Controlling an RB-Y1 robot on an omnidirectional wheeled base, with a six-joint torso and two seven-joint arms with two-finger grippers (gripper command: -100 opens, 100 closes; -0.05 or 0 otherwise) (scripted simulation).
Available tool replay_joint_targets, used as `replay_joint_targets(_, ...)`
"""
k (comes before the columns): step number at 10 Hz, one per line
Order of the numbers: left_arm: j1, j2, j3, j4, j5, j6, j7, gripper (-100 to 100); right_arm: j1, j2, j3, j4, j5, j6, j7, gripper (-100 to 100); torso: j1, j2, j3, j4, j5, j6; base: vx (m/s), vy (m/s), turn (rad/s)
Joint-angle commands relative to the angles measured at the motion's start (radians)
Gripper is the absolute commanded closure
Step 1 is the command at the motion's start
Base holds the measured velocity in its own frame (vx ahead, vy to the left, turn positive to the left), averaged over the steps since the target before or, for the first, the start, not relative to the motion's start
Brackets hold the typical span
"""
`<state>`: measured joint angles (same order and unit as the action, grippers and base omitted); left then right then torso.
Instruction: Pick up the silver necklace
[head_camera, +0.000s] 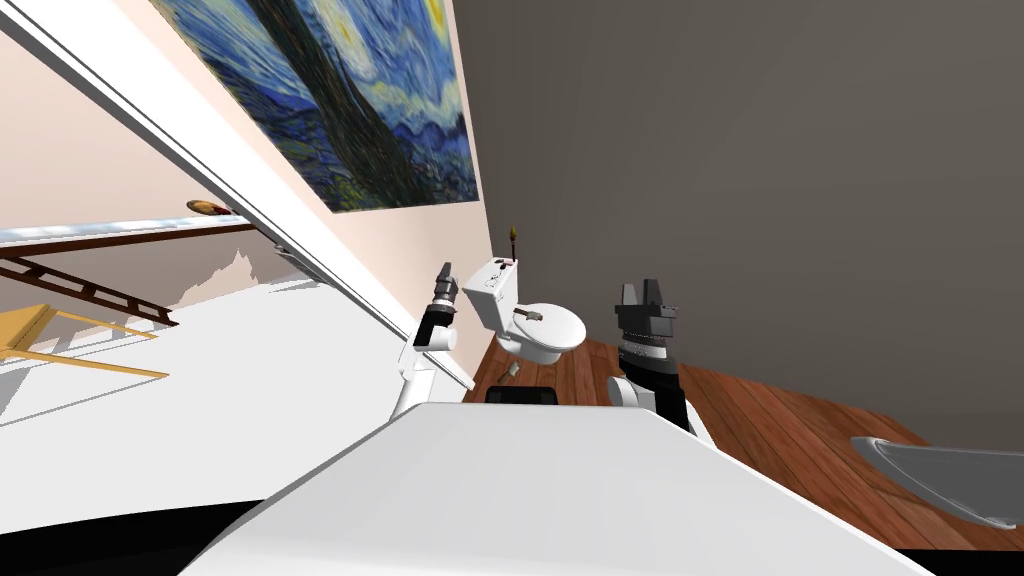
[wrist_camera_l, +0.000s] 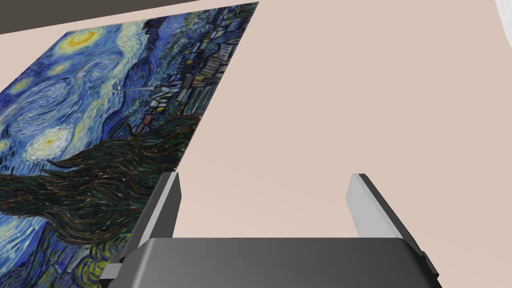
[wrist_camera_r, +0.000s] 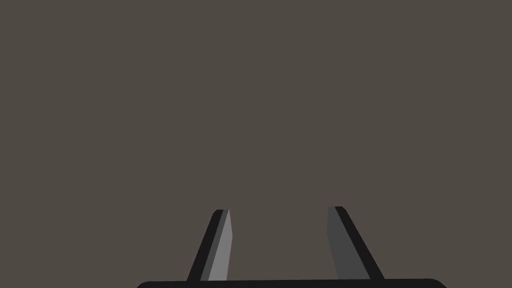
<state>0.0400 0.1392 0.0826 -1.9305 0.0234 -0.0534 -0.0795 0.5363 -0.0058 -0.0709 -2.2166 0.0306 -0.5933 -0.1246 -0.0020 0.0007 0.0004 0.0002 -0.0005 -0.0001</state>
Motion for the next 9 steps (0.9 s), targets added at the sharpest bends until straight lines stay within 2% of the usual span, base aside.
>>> replay_joint_targets(1, -0.033, 0.009, 0.006, 0.034, 0.000, 0.050, 0.004, -100, 0.000, 0.000, 0.000, 0.000, 0.000, 0.000, 0.000, 0, 0.000, 0.000, 0.000, 0.000, 0.000, 0.000, -0.025, -0.039, 0.005)
replay_joint_targets(2, -0.078, 0.016, 0.013, 0.078, -0.004, 0.079, 0.006, -100, 0.000, 0.000, 0.000, 0.000, 0.000, 0.000, 0.000, 0, 0.000, 0.000, 0.000, 0.000, 0.000, 0.000, -0.023, -0.058, 0.011)
replay_joint_targets(4, -0.093, 0.016, 0.013, 0.092, -0.004, 0.120, 0.006, -100, 0.000, 0.000, 0.000, 0.000, 0.000, 0.000, 0.000, 0, -0.001, 0.000, 0.000, 0.000, 0.000, 0.000, -0.015, -0.034, 0.004)
replay_joint_targets(5, -0.139, 0.024, 0.021, 0.133, -0.008, 0.163, 0.009, -100, 0.000, 0.000, 0.000, 0.000, 0.000, 0.000, 0.000, 0, 0.000, 0.000, 0.000, 0.000, 0.000, 0.000, -0.014, -0.029, 0.013)
replay_joint_targets(6, -0.154, 0.024, 0.021, 0.149, -0.008, 0.191, 0.009, -100, 0.000, 0.000, 0.000, 0.000, 0.000, 0.000, 0.000, 0, 0.000, 0.000, 0.000, 0.000, 0.000, 0.000, -0.016, -0.037, 0.008)
replay_joint_targets(8, -0.215, 0.031, 0.028, 0.202, -0.012, 0.259, 0.012, -100, 0.000, 0.000, 0.000, 0.000, 0.000, 0.000, 0.000, 0, -0.001, 0.000, 0.000, 0.000, 0.000, 0.000, -0.019, -0.053, 0.011)
replay_joint_targets(9, -0.215, 0.031, 0.028, 0.211, -0.012, 0.261, 0.012, -100, 0.000, 0.000, 0.000, 0.000, 0.000, 0.000, 0.000, 0, -0.001, 0.000, 0.000, 0.000, 0.000, 0.000, -0.001, -0.019, 0.000)
